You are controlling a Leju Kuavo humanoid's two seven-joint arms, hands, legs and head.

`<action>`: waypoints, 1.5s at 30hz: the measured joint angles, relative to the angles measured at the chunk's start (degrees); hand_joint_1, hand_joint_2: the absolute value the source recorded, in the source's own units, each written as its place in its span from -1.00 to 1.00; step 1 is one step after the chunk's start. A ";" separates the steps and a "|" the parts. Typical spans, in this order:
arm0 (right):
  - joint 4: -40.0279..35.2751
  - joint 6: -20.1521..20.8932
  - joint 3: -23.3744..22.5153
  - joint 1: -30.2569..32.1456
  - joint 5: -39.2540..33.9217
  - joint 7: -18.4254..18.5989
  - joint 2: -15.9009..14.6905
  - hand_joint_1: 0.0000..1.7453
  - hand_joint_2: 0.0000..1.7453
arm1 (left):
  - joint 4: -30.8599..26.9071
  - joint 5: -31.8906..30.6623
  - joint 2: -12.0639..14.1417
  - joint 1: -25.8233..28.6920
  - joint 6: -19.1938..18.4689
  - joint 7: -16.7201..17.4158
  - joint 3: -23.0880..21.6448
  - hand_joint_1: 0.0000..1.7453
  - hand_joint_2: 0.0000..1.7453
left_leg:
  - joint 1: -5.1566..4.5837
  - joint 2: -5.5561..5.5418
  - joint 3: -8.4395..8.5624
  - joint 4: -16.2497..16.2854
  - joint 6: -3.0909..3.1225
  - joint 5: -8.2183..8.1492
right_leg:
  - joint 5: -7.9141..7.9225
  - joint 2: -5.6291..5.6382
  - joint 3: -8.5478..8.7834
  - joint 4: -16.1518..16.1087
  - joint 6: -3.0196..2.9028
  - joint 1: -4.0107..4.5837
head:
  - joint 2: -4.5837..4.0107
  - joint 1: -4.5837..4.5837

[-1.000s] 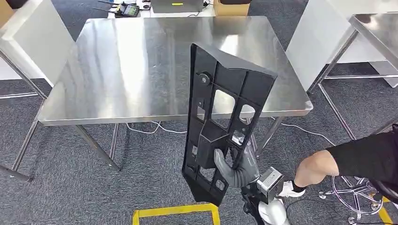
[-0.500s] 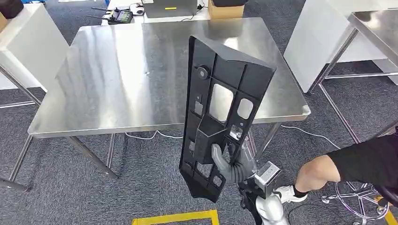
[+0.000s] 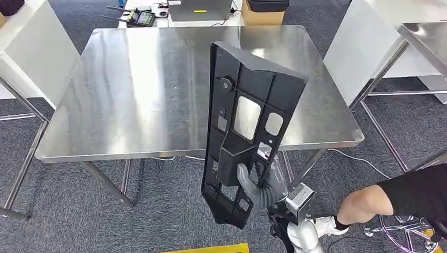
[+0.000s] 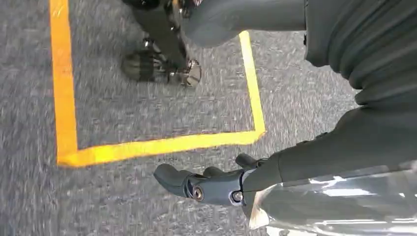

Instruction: Take the parts from the cabinet and place them on the table.

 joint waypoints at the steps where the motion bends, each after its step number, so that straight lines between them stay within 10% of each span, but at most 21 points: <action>1: 0.09 0.00 0.00 -0.04 0.00 0.00 0.00 1.00 1.00 | 0.00 0.00 0.00 0.00 0.00 0.00 0.00 -1.00 1.00 | -0.16 -0.11 0.57 0.02 0.01 -0.41 | 2.24 0.00 0.89 -3.12 0.55 0.07 | 0.00 0.02; 4: 0.13 0.00 0.02 -0.32 0.02 0.00 0.02 1.00 1.00 | 0.02 0.00 -0.18 -0.01 -0.02 0.00 0.00 -1.00 1.00 | -0.47 -0.38 2.00 0.02 -0.37 -1.72 | 8.99 -0.18 6.25 -17.06 0.74 0.56 | 0.00 0.15; 10: 0.11 0.04 0.00 -0.94 0.11 0.26 0.24 1.00 1.00 | -0.04 0.00 -0.15 -0.30 0.04 -0.09 -0.02 -1.00 1.00 | -0.24 -0.15 2.34 1.94 -2.47 -3.99 | 8.63 0.07 8.15 -18.36 -2.13 0.15 | 0.00 -0.09; 14: 0.24 0.07 0.00 -1.23 0.22 0.37 0.55 1.00 1.00 | -0.04 -0.04 -0.22 -0.24 0.02 -0.11 -0.02 -1.00 1.00 | 0.59 0.03 -7.68 17.71 -3.72 -9.51 | 7.43 0.02 9.17 -18.34 -3.06 0.11 | 0.00 -0.26; 16: 0.37 0.07 0.00 -1.16 0.26 0.50 0.55 1.00 1.00 | -0.04 -0.04 -0.20 -0.22 0.02 -0.11 -0.02 -1.00 1.00 | 1.15 0.19 -8.54 15.74 -4.09 -5.87 | 6.76 0.15 9.97 -18.31 -2.81 -0.07 | 0.02 -0.20; 18: 0.39 0.07 0.00 -1.17 0.42 0.50 0.57 1.00 1.00 | -0.04 -0.07 -0.17 -0.23 0.04 -0.11 -0.02 -1.00 1.00 | 1.54 0.40 -5.16 6.46 -4.26 0.61 | 5.88 0.28 11.33 -18.29 -2.22 -0.28 | 0.00 -0.20; 19: 0.39 0.07 0.00 -1.17 0.46 0.50 0.57 1.00 1.00 | -0.04 -0.09 -0.17 -0.22 0.04 -0.11 -0.02 -1.00 1.00 | 1.66 0.46 -3.65 2.24 -4.14 2.61 | 5.43 0.26 11.19 -18.33 -1.77 -0.19 | 0.00 -0.28; 25: 0.28 -0.09 0.00 -1.40 0.77 0.83 0.61 1.00 1.00 | 0.00 -0.11 -0.33 -0.54 0.07 0.02 -0.02 -1.00 1.00 | 0.78 0.12 -1.84 0.60 -1.24 1.07 | 3.78 0.06 11.66 -17.20 0.42 0.20 | 0.00 0.13; 28: 0.35 -0.28 0.00 -1.31 1.59 0.87 0.55 1.00 1.00 | 0.00 -0.11 -0.33 -0.72 0.04 0.02 -0.02 -1.00 1.00 | 0.55 0.26 -1.18 0.53 -0.18 0.31 | -0.62 0.06 4.20 -4.52 -0.61 0.21 | 0.00 0.22; 30: 0.63 -0.59 0.00 -1.15 2.62 0.81 0.44 1.00 1.00 | 0.00 -0.11 -0.33 -0.68 -0.02 0.00 0.00 -1.00 1.00 | 0.31 0.14 -0.61 0.55 -0.08 -0.30 | -1.08 0.07 0.08 0.45 -0.29 0.27 | 0.00 0.28; 33: 0.94 -2.15 0.39 -1.78 6.15 0.85 0.39 1.00 1.00 | 0.00 -0.26 -0.39 -0.69 0.00 -0.04 -0.02 -1.00 1.00 | 0.15 -0.22 1.29 0.58 -0.32 -1.57 | 6.08 0.06 3.44 -10.58 1.16 0.29 | 0.00 0.28; 35: 1.33 -4.02 1.18 -3.96 9.65 1.57 0.26 1.00 1.00 | 0.02 -0.24 -0.48 -0.86 0.57 -0.02 0.00 -1.00 1.00 | -0.42 -0.20 1.79 0.80 -0.99 -2.56 | 9.49 0.00 6.17 -16.75 0.59 0.83 | 0.00 0.40; 45: 2.10 -12.59 3.50 -20.97 24.29 9.58 -1.05 1.00 1.00 | 0.02 -0.61 -0.61 -1.49 0.68 0.31 0.00 -1.00 1.00 | -0.21 0.06 2.22 -0.04 -0.89 -2.90 | 9.53 0.49 5.90 -17.22 -0.44 0.63 | 0.02 0.33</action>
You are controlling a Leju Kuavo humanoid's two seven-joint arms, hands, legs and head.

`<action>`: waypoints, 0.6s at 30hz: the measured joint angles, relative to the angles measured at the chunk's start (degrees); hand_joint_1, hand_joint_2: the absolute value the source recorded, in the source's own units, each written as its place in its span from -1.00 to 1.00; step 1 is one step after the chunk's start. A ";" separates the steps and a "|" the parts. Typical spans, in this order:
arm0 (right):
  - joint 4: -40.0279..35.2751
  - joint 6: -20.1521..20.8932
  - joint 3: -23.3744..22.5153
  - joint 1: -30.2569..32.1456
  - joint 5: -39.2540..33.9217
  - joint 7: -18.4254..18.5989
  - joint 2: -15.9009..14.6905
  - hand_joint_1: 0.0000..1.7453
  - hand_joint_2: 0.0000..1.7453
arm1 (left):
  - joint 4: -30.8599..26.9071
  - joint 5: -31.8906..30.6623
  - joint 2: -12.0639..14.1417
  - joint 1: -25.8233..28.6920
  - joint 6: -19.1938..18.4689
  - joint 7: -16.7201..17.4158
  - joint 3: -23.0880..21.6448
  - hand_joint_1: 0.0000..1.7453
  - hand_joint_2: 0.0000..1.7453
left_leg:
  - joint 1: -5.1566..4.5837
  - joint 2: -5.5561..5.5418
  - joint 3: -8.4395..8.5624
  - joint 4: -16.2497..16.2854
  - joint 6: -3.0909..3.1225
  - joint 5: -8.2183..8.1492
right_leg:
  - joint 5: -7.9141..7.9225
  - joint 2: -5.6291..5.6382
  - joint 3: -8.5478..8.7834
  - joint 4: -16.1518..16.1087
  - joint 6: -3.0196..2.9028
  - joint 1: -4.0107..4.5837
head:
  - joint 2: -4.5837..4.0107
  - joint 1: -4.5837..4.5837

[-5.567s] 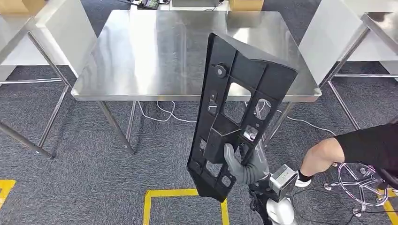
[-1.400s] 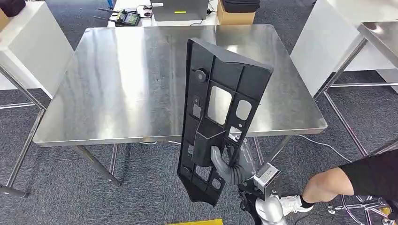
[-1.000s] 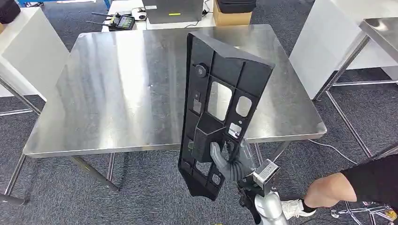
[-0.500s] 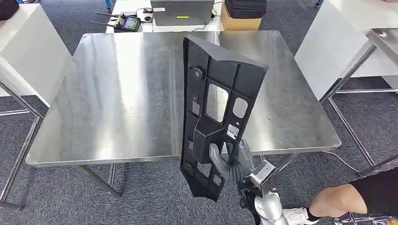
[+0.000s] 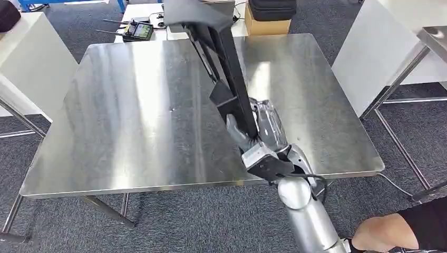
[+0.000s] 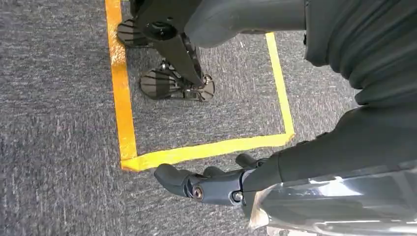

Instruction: Take the parts from the cabinet and place them on the table.

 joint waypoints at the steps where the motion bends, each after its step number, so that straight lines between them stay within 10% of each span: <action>1: 0.30 -0.04 0.45 -1.45 0.56 0.76 -0.13 1.00 1.00 | 0.00 -0.07 0.00 -0.03 0.00 0.22 0.00 -1.00 1.00 | 0.00 0.01 0.00 -0.02 -0.04 0.01 | 0.00 0.01 0.00 0.00 -0.01 0.00 | -0.02 -0.09; 13: 8.25 -2.19 6.97 -16.15 13.76 10.03 -0.72 1.00 1.00 | 0.00 -1.33 -0.09 -0.74 0.07 1.49 -0.11 -1.00 1.00 | -0.04 0.16 0.01 -0.04 -0.42 0.21 | 0.16 -0.02 0.07 0.02 -0.56 0.13 | 0.00 0.02; 18: 25.79 -5.38 11.24 -25.16 26.13 14.01 1.62 1.00 1.00 | 0.00 -1.79 -0.13 -1.46 -0.28 1.88 -0.44 -1.00 1.00 | -0.08 0.21 0.06 -0.03 -0.43 0.23 | 0.20 0.00 0.13 0.03 -0.55 0.04 | -0.02 0.00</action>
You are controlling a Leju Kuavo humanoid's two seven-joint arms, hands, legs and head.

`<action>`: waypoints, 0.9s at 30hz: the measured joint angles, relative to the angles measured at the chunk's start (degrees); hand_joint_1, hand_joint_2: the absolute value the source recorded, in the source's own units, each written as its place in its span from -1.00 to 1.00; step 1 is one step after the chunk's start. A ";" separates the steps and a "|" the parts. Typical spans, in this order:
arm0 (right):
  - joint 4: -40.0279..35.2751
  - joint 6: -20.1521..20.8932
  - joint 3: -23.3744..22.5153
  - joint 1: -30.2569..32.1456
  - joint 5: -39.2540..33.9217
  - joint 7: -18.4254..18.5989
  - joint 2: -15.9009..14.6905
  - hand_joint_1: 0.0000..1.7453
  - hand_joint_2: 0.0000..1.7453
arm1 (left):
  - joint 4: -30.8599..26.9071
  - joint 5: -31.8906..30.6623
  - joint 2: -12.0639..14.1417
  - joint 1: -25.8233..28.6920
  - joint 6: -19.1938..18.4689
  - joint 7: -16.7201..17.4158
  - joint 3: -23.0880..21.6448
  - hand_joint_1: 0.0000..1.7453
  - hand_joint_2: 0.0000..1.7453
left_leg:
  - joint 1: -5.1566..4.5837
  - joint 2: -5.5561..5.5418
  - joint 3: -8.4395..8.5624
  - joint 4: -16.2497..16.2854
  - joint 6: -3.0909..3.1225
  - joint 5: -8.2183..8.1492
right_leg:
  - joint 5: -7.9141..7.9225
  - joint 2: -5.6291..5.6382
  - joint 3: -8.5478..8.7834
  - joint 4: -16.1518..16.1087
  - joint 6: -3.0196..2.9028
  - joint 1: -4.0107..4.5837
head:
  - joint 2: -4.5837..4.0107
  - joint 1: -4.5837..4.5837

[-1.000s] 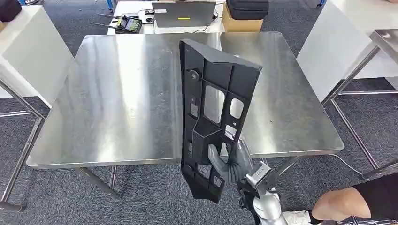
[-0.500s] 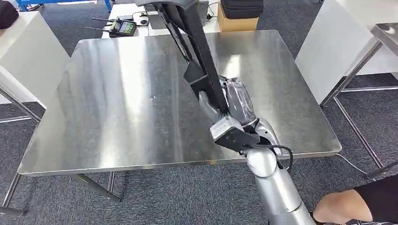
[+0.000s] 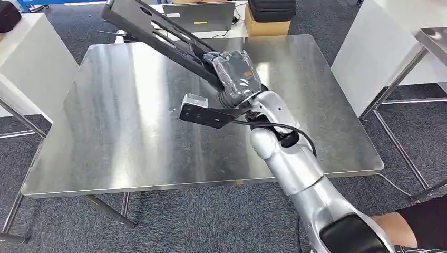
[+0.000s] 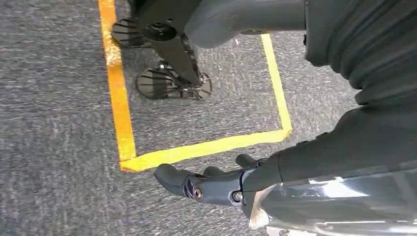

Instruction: Take the parts from the cabinet and place them on the table.

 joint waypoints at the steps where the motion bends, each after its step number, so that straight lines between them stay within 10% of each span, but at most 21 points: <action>1: 5.24 -1.69 1.15 -1.73 3.08 0.54 1.19 1.00 1.00 | 0.00 -0.04 -0.04 -0.03 -0.15 -0.20 -0.17 -1.00 1.00 | -0.01 0.00 0.01 0.00 -0.01 0.01 | 0.00 0.01 -0.01 0.00 0.00 -0.02 | 0.00 0.00; 10: 34.54 1.31 7.55 -10.23 12.29 3.69 9.22 1.00 1.00 | 0.00 0.11 -0.28 -0.78 -1.27 -2.10 -1.25 -1.00 1.00 | 0.00 -0.02 0.07 0.00 -0.04 0.02 | -0.02 0.00 -0.03 0.02 0.02 0.04 | 0.00 0.00; 20: 47.81 5.14 10.09 -10.92 15.16 7.82 11.14 1.00 1.00 | 0.11 1.81 -0.31 -0.52 0.59 -2.16 -1.29 -1.00 1.00 | -0.13 -0.02 0.02 0.01 -0.03 0.02 | -0.02 0.01 -0.02 0.00 0.02 0.04 | 0.02 0.00; 21: 48.46 5.45 10.14 -10.91 15.20 8.26 11.10 -1.00 -1.00 | 0.11 1.88 -0.31 -0.49 0.79 -2.14 -1.27 -1.00 1.00 | -0.13 -0.02 0.02 0.01 -0.03 0.01 | -0.02 0.00 -0.02 -0.01 0.02 0.04 | 0.02 -0.02; 27: 50.82 6.17 9.68 -10.93 13.35 10.14 10.36 -1.00 -1.00 | 0.13 1.73 -0.33 0.28 2.99 -1.57 -1.29 -1.00 1.00 | -0.13 0.00 0.03 0.01 -0.03 0.01 | -0.02 0.01 -0.02 -0.03 0.02 0.02 | 0.00 0.00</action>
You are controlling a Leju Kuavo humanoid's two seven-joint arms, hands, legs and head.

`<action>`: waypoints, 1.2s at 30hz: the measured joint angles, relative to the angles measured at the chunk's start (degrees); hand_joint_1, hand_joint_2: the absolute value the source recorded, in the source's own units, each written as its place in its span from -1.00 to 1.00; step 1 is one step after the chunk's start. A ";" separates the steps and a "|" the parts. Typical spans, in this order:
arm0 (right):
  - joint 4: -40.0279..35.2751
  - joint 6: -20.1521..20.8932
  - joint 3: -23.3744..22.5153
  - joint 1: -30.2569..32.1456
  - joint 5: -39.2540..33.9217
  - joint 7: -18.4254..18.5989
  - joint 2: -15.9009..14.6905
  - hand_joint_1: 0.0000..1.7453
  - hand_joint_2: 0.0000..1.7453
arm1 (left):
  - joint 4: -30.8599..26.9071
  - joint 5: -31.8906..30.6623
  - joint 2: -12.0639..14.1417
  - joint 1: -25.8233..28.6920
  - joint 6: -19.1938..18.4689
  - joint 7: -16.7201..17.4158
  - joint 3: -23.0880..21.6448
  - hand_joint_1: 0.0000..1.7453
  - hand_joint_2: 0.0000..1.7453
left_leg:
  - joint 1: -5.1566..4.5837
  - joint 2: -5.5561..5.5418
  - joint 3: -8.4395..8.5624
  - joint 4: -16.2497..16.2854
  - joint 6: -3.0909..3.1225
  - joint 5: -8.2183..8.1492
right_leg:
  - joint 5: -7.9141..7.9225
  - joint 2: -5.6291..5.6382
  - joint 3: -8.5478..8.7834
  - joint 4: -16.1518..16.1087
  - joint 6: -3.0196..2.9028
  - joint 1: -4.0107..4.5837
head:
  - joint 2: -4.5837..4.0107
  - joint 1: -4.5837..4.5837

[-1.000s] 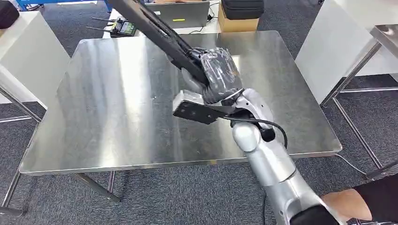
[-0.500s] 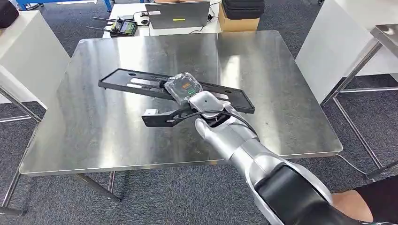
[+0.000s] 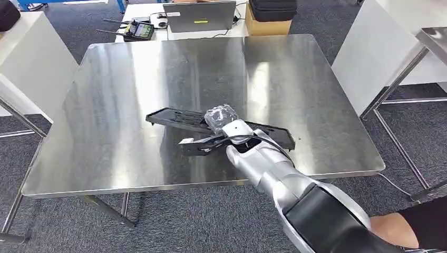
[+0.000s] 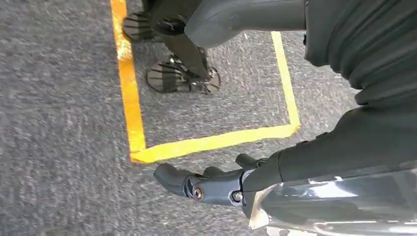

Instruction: Take the parts from the cabinet and place them on the table.

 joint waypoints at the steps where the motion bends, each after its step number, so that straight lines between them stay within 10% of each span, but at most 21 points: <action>1: 0.24 0.48 -0.46 -0.01 -0.70 0.20 -0.11 -1.00 -1.00 | -0.02 -0.11 -0.04 0.07 0.68 0.00 0.00 -1.00 1.00 | 0.00 -0.01 0.00 0.00 0.00 0.00 | 0.00 0.00 0.00 -0.01 0.00 -0.04 | 0.00 0.00; 8: 1.09 0.66 -3.91 -0.02 -3.37 0.83 -1.03 -1.00 -1.00 | -0.02 -0.35 -0.26 0.24 1.82 -0.44 0.00 -1.00 1.00 | 0.01 0.00 0.05 0.00 0.00 0.00 | 0.00 0.01 0.00 -0.01 0.00 -0.07 | 0.02 0.00; 9: 1.16 0.66 -4.27 -0.02 -3.55 0.83 -1.12 -1.00 -1.00 | -0.02 -0.37 -0.28 0.24 1.88 -0.44 0.00 -1.00 -1.00 | 0.01 0.00 0.06 0.00 0.00 0.00 | 0.00 0.01 0.00 0.00 0.00 -0.07 | 0.00 0.00; 14: 1.07 -2.27 -8.65 -0.03 -9.63 -0.84 -1.57 -1.00 -1.00 | -0.02 -1.55 -0.50 0.22 2.65 -0.40 -0.57 -1.00 -1.00 | 0.02 0.00 0.08 0.00 0.00 0.00 | 0.00 0.01 0.00 0.00 0.00 -0.06 | 0.00 -0.02; 15: 1.01 -3.08 -10.04 -0.09 -11.00 -1.84 -1.60 -1.00 1.00 | -0.02 -1.73 -0.66 0.21 2.71 -0.17 -0.90 -1.00 -1.00 | 0.02 0.00 0.07 0.00 0.00 0.00 | 0.00 0.01 0.01 0.00 0.00 -0.06 | 0.00 0.00; 24: -7.31 -2.50 -22.49 -0.56 -24.93 -17.12 2.23 -1.00 1.00 | -0.02 -1.70 -1.22 0.22 3.22 0.66 -1.71 -1.00 -1.00 | 0.05 -0.07 0.08 0.00 -0.01 0.00 | 0.00 0.00 0.01 0.01 0.00 -0.04 | 0.00 0.00; 30: -23.69 12.61 -24.96 6.20 -52.53 -23.58 3.67 -1.00 1.00 | 0.00 -0.39 -1.33 0.26 3.22 -0.02 -1.68 -1.00 -1.00 | 0.04 -0.03 0.13 -0.01 -0.01 0.00 | -0.01 0.02 0.06 0.00 0.00 -0.04 | 0.00 0.02; 31: -28.82 15.77 -24.87 8.77 -59.61 -23.23 3.63 -1.00 -1.00 | 0.00 -0.09 -1.40 0.39 3.22 -0.07 -1.66 -1.00 -1.00 | 0.03 -0.11 0.10 -0.01 -0.01 0.00 | -0.01 -0.03 0.06 0.00 0.01 -0.04 | 0.02 -0.02; 36: -51.36 21.77 -23.26 22.09 -81.76 -24.22 1.64 -1.00 -1.00 | 0.00 1.22 -1.42 1.13 3.11 -1.36 -1.40 -1.00 -1.00 | 0.02 -0.10 0.07 -0.02 -0.11 -0.12 | -0.05 -0.02 0.06 -0.05 -0.01 -0.04 | 0.02 0.02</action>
